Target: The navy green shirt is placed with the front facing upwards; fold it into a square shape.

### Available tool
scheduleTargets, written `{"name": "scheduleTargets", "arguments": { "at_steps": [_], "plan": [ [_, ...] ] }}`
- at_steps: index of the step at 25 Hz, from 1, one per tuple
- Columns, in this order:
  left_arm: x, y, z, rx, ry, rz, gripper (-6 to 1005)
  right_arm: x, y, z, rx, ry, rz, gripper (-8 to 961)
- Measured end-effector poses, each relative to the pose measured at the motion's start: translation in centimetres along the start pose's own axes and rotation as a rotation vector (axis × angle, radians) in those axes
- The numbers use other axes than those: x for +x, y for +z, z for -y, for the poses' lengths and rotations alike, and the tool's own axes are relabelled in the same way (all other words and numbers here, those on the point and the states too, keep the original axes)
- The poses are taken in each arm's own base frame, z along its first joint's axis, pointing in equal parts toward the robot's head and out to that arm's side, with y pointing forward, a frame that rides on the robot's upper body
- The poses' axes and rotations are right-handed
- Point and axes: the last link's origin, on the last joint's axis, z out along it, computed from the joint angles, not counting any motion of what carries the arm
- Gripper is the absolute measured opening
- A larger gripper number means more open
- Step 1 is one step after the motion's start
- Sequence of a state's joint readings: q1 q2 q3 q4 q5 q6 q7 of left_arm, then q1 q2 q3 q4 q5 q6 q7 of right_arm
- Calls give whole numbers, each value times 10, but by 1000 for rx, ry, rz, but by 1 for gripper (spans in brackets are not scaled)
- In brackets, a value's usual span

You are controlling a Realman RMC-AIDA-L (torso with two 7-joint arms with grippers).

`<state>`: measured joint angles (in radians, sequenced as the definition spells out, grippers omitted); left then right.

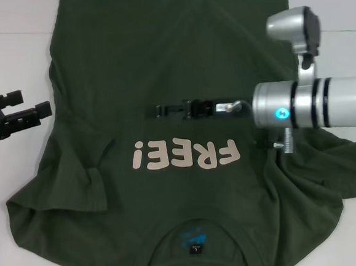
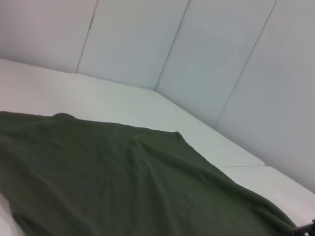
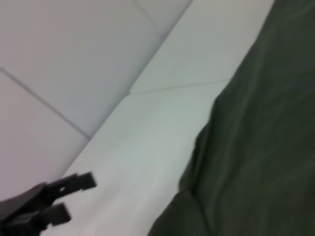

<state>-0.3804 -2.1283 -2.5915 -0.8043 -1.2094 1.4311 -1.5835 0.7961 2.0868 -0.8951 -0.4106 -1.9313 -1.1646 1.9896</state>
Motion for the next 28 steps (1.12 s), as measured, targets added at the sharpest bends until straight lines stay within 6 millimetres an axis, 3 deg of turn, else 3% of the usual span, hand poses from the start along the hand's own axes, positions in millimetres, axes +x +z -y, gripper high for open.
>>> {"name": "scheduleTargets", "arguments": {
  "at_steps": [9,16,28],
  "plan": [
    [-1,-7,7,40,12,-17,903,5,29,-12,17,-38,-94,890],
    [-2,-7,7,43,11,-17,903,9,39,-14,26,-71,-114,890],
    [-7,1,-2,-11,53,38,904,9,17,1,27,-45,32,882]
  ]
}}
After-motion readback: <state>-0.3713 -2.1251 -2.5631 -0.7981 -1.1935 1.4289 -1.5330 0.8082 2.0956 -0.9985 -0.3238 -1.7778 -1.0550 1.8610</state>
